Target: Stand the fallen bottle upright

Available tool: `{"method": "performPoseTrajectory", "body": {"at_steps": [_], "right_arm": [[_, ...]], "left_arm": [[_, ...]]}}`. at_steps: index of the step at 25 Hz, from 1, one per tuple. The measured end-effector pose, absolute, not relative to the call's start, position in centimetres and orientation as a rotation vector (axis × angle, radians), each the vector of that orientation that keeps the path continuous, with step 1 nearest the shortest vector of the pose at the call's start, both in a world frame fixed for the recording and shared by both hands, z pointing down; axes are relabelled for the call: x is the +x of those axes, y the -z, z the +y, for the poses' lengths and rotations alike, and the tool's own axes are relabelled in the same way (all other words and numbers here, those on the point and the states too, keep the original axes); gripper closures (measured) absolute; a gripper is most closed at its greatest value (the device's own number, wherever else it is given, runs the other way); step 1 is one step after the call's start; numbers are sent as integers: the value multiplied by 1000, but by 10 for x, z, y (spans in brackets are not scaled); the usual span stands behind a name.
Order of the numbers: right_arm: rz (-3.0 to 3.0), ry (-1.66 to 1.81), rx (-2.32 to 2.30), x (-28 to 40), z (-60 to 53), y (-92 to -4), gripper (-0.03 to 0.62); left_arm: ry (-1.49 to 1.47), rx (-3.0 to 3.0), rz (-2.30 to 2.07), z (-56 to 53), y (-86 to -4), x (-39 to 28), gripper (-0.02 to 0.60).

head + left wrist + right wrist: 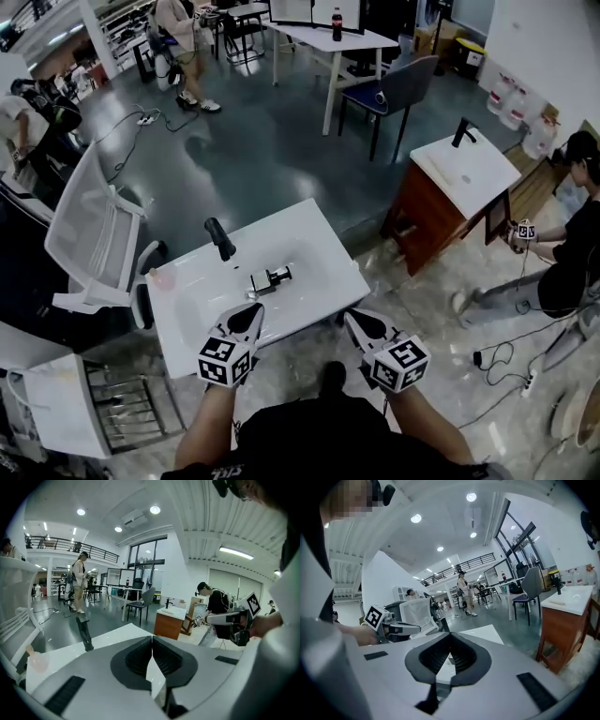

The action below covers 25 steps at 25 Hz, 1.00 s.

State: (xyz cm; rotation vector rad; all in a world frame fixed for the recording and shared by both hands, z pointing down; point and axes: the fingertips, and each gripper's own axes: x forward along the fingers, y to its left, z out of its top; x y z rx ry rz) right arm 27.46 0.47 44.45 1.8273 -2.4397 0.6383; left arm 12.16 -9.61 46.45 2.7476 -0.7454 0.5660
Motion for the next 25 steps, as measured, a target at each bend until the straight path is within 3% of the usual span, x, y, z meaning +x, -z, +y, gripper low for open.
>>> {"method": "performPoseTrajectory", "body": {"at_steps": [5,11,25], "right_arm": [[-2481,-650,1738,309,-23,-447,580],[-2479,-718,1721,322,-54,-464,580],[-2439,-663,1593,241,-154,-474,580]], "left_arm": [[-537,2719,-792,-122,-459,167,565],[-584,2702,-823,-152,-469,172,565],[-599,2736,-818,-223,-491,108,563]]}}
